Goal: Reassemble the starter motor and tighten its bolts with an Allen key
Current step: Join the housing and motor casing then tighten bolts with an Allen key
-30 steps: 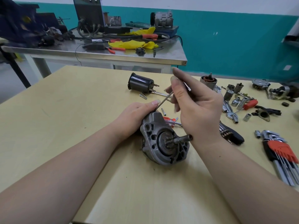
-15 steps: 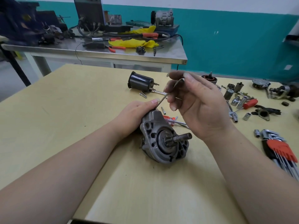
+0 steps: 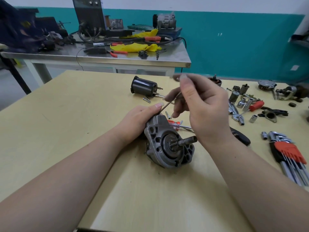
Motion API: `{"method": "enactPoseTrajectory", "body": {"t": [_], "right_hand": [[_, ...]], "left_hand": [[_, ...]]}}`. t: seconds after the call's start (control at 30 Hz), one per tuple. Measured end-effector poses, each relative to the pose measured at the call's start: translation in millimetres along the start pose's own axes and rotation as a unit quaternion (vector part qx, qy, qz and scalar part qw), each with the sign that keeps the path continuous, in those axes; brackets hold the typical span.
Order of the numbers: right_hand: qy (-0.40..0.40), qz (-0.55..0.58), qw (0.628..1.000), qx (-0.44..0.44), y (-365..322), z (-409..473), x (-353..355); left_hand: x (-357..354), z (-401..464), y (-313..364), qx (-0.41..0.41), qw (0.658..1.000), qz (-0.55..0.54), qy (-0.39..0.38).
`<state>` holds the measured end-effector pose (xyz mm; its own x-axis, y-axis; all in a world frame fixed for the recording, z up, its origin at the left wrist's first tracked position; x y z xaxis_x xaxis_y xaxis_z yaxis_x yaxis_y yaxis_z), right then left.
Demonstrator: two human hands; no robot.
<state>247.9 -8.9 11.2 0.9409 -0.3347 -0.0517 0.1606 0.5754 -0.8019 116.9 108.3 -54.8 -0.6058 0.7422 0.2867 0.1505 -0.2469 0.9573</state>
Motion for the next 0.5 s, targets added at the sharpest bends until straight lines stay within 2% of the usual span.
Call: {"method": "enactPoseTrajectory", "body": {"t": [0.07, 0.17, 0.37, 0.5], "right_hand": [[0.034, -0.048, 0.998, 0.024, 0.3, -1.8, 0.8], [0.076, -0.054, 0.996, 0.009, 2.2, -1.9, 4.0], [-0.024, 0.091, 0.993, -0.065, 2.9, 4.3, 3.0], [0.026, 0.106, 0.992, -0.059, 5.9, 3.6, 1.7]], "left_hand": [[-0.3, -0.5, -0.2, 0.002, 1.000, -0.005, -0.001], [-0.5, -1.6, 0.9, -0.001, 1.000, -0.010, -0.001], [-0.2, -1.5, 0.6, -0.005, 1.000, -0.010, -0.001], [1.0, -0.3, -2.1, -0.004, 1.000, -0.014, 0.004]]}}
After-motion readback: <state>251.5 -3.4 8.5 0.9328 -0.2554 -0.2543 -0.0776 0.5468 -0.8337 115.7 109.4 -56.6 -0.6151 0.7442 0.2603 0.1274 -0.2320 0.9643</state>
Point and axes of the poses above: each hand's wrist, its own z-axis towards the middle knuckle, its own x-axis out of the back of the hand, y = z × x, the point moved 4 cm from there along z, towards the middle knuckle, and after that the axes turned 5 degrees about -y, right-handed, at the moved point
